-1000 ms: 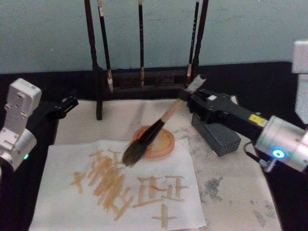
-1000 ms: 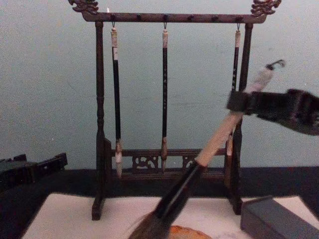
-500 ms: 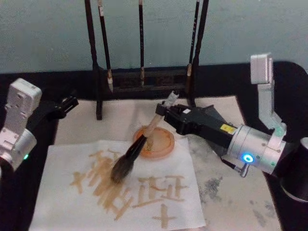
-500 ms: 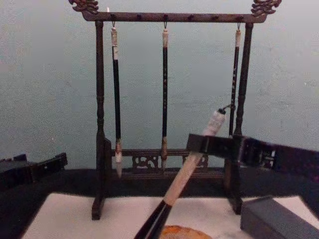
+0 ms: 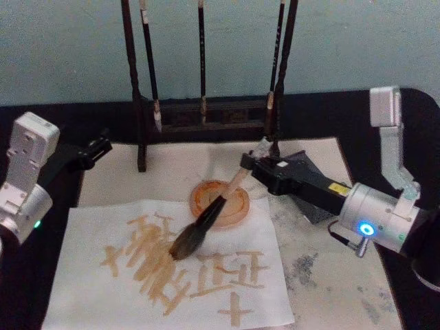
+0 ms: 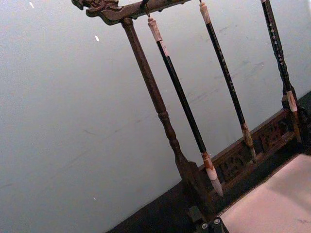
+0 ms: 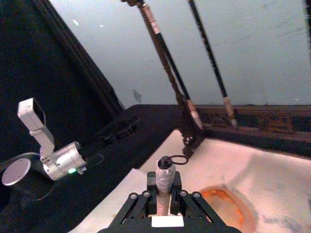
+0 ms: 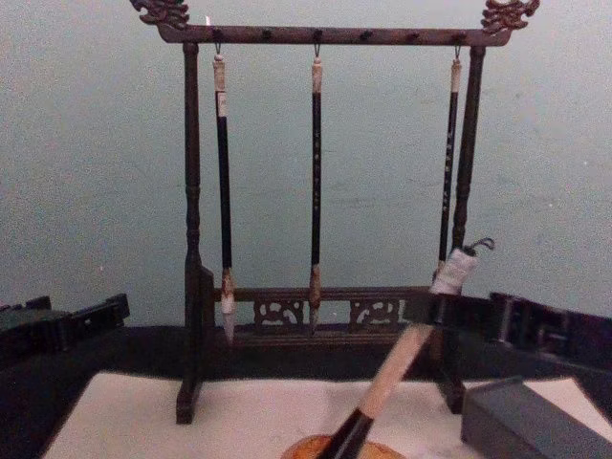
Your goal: Pick up the brush from the inkstone, write on the paper, then place the brush back to its original position.
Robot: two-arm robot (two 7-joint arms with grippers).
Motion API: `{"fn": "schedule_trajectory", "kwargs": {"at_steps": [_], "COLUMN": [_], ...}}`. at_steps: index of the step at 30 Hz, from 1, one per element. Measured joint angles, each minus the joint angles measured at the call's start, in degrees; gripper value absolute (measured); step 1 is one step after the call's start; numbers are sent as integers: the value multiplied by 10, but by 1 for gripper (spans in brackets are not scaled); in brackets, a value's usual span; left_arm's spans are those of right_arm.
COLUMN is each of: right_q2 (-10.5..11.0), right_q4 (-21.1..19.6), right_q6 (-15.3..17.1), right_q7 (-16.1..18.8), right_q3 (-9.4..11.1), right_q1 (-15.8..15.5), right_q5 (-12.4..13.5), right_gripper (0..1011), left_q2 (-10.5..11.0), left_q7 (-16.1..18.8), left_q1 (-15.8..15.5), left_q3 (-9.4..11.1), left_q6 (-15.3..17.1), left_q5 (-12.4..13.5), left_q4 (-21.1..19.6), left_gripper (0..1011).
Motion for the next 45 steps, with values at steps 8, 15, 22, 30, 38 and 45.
{"fn": "schedule_trajectory", "kwargs": {"at_steps": [8,15,22,30,38,45], "right_q2": [23,50,75,85,73,54], "right_q4": [-3,-23,-52,-84,-95,-78], "right_q6": [-6,-19,-37,-51,-44,-27], "right_q7": [-1,-3,-2,5,4,-5], "right_q3": [23,52,84,98,83,72], "right_q1": [-23,-52,-80,-92,-67,-32], "right_q5": [16,35,53,59,52,63], "right_gripper": [175,175,175,175,176,175], "left_q2": [0,0,0,0,0,0], "left_q7": [0,0,0,0,0,0], "left_q1": [0,0,0,0,0,0], "left_q3": [0,0,0,0,0,0], "left_q6": [0,0,0,0,0,0], "left_q5": [0,0,0,0,0,0], "left_q4": [0,0,0,0,0,0], "left_gripper": [1002,1002,1002,1002,1002,1002]}}
